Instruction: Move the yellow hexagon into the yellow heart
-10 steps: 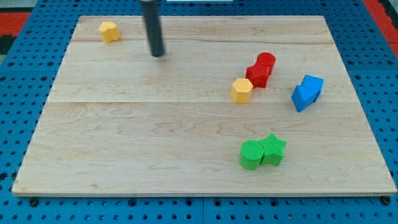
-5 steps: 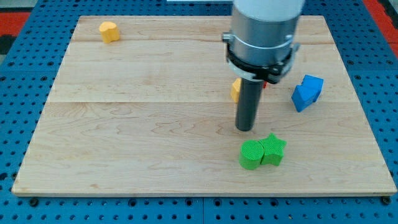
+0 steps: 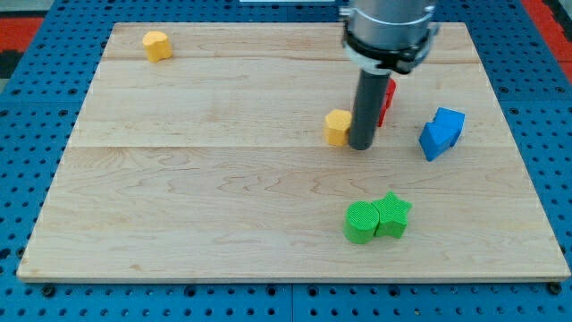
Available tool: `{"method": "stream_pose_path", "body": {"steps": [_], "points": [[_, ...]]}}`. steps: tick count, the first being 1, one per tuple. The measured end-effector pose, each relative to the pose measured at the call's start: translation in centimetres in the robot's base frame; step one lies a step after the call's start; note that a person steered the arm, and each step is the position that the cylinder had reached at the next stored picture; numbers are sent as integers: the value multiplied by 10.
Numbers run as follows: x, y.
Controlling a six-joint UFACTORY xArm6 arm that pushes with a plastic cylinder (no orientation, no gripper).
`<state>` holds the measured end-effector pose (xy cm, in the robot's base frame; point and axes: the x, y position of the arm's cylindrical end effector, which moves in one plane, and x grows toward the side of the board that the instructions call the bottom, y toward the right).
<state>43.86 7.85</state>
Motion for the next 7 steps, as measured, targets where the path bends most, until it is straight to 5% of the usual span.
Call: {"method": "stream_pose_path", "body": {"steps": [3, 5, 7], "points": [[-108, -117], [-155, -67], [-169, -215]]}}
